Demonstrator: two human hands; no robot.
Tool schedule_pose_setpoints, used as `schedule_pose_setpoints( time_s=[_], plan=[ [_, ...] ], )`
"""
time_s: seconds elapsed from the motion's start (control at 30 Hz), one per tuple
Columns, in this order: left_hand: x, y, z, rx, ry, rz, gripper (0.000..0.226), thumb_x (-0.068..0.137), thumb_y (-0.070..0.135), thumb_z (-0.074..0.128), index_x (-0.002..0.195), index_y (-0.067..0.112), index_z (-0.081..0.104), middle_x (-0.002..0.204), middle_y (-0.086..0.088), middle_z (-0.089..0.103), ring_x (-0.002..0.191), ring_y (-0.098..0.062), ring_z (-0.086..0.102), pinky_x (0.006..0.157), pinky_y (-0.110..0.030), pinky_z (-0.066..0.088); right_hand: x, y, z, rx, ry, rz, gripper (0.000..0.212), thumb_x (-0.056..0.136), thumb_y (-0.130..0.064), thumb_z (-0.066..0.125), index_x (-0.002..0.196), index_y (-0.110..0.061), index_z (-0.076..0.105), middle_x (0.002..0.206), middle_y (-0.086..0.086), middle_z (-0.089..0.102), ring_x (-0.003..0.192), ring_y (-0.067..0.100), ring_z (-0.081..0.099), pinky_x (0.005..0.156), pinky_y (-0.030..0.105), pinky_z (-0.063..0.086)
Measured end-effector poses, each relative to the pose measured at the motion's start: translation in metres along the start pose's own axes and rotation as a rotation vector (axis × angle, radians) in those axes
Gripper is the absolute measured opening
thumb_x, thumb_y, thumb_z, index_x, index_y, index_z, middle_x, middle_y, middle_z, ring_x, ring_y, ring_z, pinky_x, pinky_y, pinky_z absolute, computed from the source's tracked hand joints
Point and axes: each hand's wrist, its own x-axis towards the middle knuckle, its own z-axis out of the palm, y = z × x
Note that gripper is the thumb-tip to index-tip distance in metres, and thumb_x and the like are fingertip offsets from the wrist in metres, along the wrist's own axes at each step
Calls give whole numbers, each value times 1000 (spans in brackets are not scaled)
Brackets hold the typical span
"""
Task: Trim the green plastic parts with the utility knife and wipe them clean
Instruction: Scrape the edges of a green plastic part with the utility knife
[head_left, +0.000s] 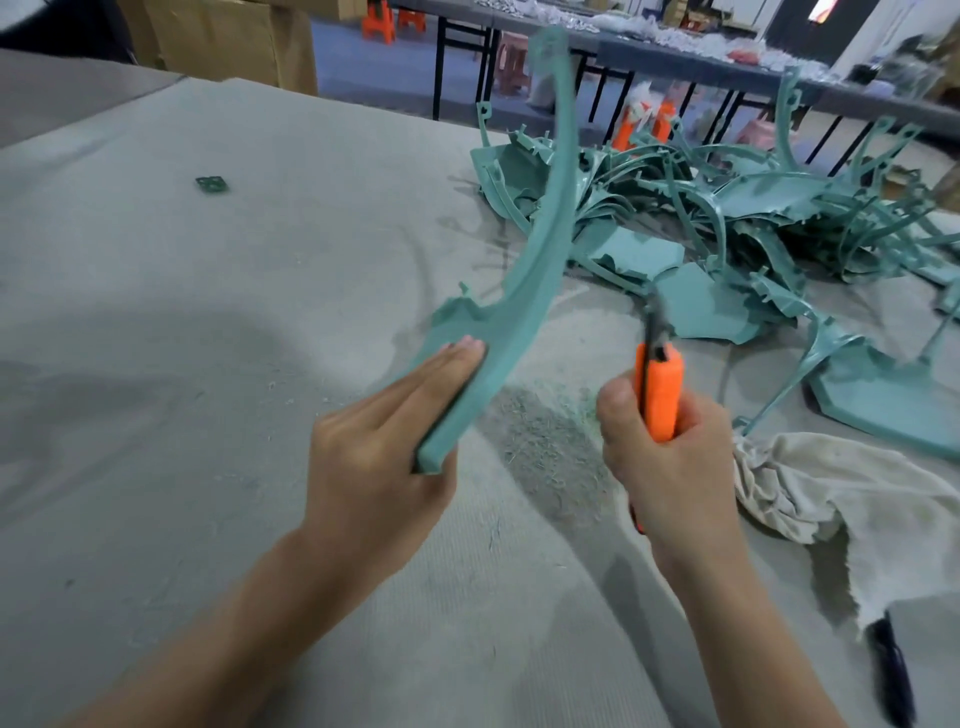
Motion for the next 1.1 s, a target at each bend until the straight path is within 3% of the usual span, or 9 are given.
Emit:
schedule_pose_setpoints(
  time_s=[0.1,0.33,0.5,0.7,0.97,1.1],
  plan=[
    [2,-3,-1,39,31,-23,42,70,-15,69,109,1,67,105,0,65,88,-13,61,84,2,39,-3,2,5,-315,-57,-196,79,78,-89,39,63,-11,45,51,-1,36,45,6,32,44,18,23],
    [0,-2,1,85,-19,-2,42,66,-16,69,106,-2,70,85,-6,74,83,-13,56,83,6,31,-6,7,8,-499,-52,-291,68,84,-84,36,63,-20,37,49,-5,31,46,12,35,46,24,27],
    [-3,0,2,38,-12,-2,39,68,-14,68,105,-2,71,69,-7,70,87,1,43,78,8,28,-7,6,9,-532,-19,-319,59,87,-82,37,64,-27,33,48,-6,33,46,14,36,46,29,31],
    [-4,10,3,-77,44,-79,23,89,15,61,110,14,68,72,26,46,58,-1,42,64,6,29,-8,7,9,-491,-17,-330,51,90,-76,40,66,-33,28,51,-8,32,46,11,32,48,26,27],
    [-3,15,1,-77,57,-60,22,89,18,59,111,16,64,70,24,46,59,-12,47,61,4,31,-11,8,11,-428,-16,-326,53,90,-74,43,66,-28,31,53,-7,32,46,11,32,47,27,27],
    [-2,16,0,-66,54,-39,21,90,21,57,110,17,63,57,12,61,60,-14,49,58,-2,33,-11,8,11,-415,0,-309,55,89,-75,43,66,-27,31,52,-8,32,46,11,31,47,30,28]
  ],
)
